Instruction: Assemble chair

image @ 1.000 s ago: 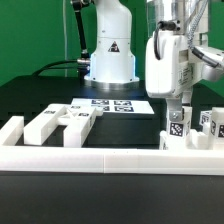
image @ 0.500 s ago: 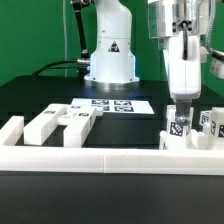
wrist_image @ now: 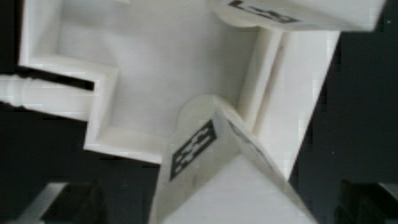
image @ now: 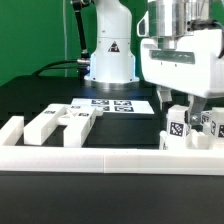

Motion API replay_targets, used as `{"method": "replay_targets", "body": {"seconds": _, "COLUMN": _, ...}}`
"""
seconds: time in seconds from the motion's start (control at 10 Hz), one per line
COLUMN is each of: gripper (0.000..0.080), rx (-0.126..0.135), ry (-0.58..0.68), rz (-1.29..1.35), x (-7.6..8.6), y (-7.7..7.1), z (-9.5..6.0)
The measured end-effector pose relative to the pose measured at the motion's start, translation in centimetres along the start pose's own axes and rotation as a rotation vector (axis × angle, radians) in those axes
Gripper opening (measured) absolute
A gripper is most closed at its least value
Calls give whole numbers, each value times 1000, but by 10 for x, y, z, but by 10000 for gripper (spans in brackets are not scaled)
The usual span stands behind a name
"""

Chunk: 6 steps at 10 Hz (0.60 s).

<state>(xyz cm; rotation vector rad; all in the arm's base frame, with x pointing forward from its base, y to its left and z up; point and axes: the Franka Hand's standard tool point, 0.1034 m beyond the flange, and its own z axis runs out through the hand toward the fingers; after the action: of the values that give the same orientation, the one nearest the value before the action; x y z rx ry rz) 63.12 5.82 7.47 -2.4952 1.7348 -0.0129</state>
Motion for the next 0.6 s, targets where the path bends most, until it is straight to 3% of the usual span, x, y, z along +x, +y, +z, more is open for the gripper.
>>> {"method": "replay_targets", "body": {"seconds": 0.6, "gripper": 649, "rx": -16, "ry": 19, "rz": -506, "x": 3, "y": 0, "z": 0}}
